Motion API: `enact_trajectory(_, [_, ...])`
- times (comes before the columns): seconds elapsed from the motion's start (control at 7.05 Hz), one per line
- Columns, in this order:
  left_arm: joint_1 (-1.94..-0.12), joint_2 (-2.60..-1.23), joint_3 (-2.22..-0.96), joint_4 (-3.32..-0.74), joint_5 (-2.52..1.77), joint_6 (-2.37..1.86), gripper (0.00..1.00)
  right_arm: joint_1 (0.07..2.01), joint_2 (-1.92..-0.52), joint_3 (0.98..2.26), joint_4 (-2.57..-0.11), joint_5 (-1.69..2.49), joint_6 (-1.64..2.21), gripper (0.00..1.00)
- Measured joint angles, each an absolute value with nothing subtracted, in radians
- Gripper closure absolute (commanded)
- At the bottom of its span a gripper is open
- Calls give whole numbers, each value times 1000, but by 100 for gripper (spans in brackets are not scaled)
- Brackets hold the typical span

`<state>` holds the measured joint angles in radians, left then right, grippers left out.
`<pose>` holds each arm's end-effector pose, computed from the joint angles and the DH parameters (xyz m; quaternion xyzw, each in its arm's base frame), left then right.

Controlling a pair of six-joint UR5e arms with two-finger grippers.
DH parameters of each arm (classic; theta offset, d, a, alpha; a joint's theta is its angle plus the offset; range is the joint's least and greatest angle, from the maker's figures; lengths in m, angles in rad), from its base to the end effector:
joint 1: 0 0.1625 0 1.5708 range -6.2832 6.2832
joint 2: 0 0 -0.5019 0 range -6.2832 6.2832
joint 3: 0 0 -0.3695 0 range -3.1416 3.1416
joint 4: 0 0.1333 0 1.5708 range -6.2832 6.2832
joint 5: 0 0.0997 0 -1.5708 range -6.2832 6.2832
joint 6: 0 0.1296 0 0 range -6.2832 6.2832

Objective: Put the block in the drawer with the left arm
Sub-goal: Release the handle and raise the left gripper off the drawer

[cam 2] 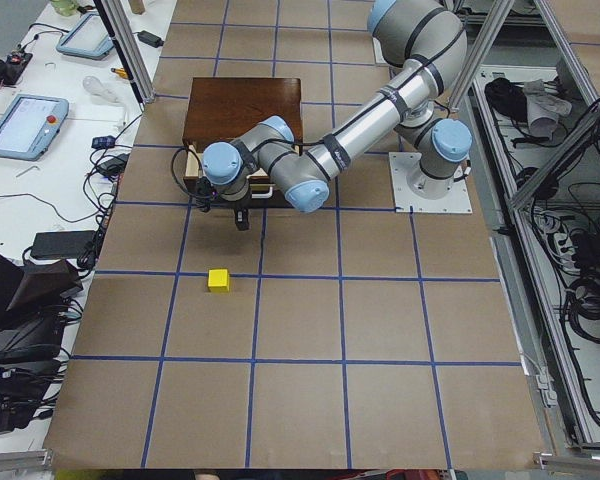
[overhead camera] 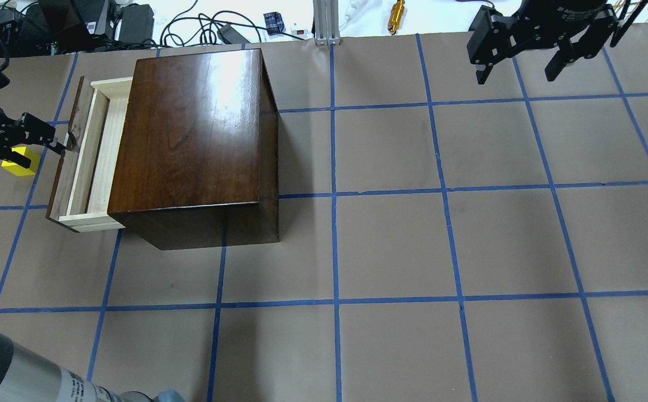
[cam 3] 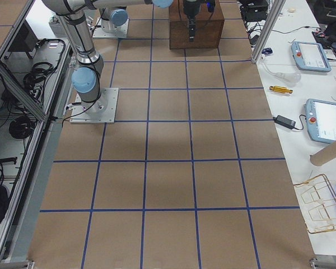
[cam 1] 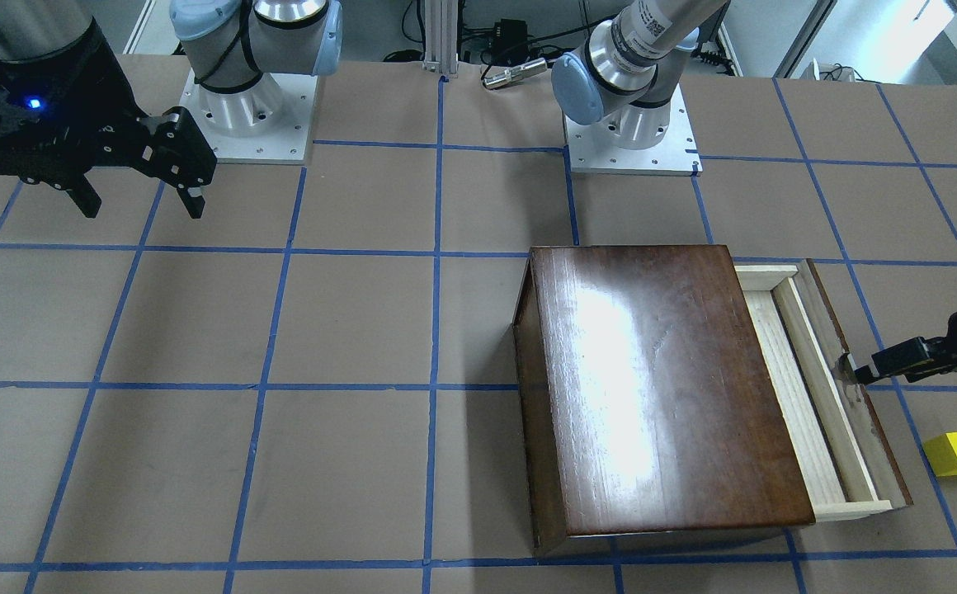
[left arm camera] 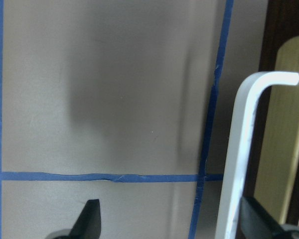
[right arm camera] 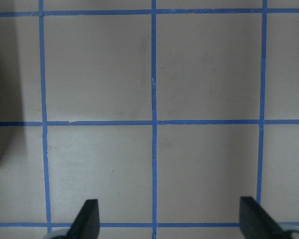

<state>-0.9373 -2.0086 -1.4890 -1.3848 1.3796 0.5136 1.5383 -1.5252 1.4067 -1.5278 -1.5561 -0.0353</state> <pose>0.2491 -0.6060 0.3460 0.0675 -0.9896 -0.0194 0.1257 0.1189 -0.5031 0.5859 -0.0017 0.9993 -0.0380 0.0061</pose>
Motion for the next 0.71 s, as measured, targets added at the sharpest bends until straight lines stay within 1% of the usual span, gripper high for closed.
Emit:
enact_trajectory(0.14, [-936, -2002, -1485, -1390, 1379, 514, 0, 1538, -1525, 1407, -1528, -1557, -35, 0])
enact_trajectory(0.43, [-931, -1987, -1433, -1445, 1382, 570, 0, 1538, -1525, 1407, -1528, -1556, -35, 0])
enact_trajectory(0.71, [-905, -1998, -1397, -1464, 1409, 741, 0, 1537, -1525, 1407, -1528, -1557, -35, 0])
